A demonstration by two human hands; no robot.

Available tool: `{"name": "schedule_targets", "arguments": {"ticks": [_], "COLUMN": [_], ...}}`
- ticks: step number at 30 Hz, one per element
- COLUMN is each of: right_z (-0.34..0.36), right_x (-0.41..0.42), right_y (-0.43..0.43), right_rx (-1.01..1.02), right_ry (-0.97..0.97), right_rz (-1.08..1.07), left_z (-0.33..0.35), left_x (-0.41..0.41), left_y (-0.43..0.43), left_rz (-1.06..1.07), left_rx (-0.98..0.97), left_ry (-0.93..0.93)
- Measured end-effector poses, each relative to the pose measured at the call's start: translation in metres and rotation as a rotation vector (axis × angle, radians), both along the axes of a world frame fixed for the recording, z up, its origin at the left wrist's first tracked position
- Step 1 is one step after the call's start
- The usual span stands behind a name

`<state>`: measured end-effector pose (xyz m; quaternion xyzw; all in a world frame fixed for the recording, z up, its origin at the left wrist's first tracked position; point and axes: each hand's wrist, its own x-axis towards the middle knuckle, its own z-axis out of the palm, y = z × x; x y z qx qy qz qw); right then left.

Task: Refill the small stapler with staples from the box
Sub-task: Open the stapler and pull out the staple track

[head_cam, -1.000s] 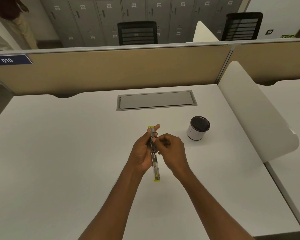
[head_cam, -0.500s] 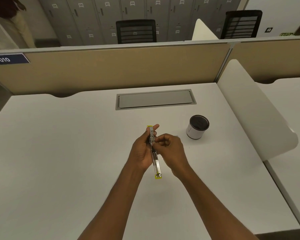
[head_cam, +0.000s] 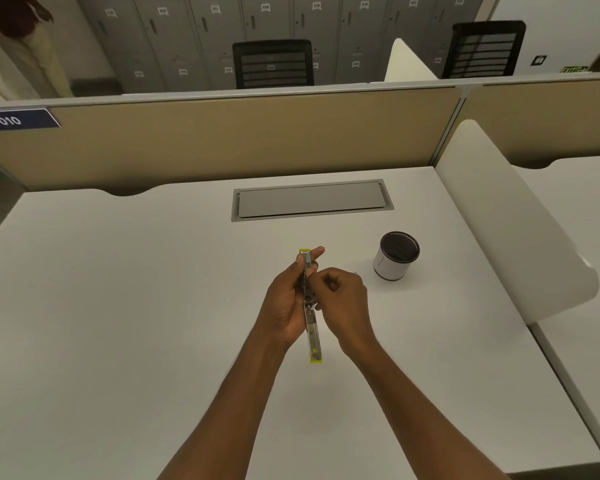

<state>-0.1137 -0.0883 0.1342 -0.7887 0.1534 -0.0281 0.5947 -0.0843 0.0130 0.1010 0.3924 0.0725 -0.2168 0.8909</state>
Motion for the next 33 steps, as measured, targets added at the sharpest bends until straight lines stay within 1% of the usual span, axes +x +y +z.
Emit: {"name": "schedule_targets", "arguments": {"ticks": [4,9,12,14,17,21,26,30,33], "right_z": [0.002,0.005,0.006,0.006,0.003,0.002,0.002,0.004,0.005], "right_x": [0.001,-0.001,-0.003,-0.004,-0.003,0.001,0.004,0.007,0.011], "right_y": [-0.001,0.001,0.003,0.004,0.006,0.007,0.006,0.005,0.003], "right_rx": [0.034,0.188,0.301,0.337,0.358,0.394,0.391,0.353,0.373], "right_ry": [0.039,0.111,0.161,0.18,0.179,0.209,0.226,0.275,0.353], "right_rz": [-0.009,-0.015,-0.032,-0.048,-0.069,-0.122,-0.128,-0.118,-0.073], "left_z": [0.003,0.008,0.011,0.012,0.015,0.017,0.018,0.017,0.014], "left_x": [-0.003,-0.006,-0.009,-0.01,-0.012,-0.014,-0.014,-0.015,-0.015], "left_y": [-0.002,-0.005,-0.006,-0.006,-0.006,-0.007,-0.009,-0.009,-0.009], "left_rz": [0.011,0.033,0.052,0.045,0.041,0.061,0.061,0.056,0.036], "left_rx": [0.045,0.019,0.03,0.047,0.074,0.055,0.141,0.193,0.224], "left_ry": [0.015,0.024,0.019,0.008,-0.015,-0.014,-0.033,-0.041,-0.046]}}
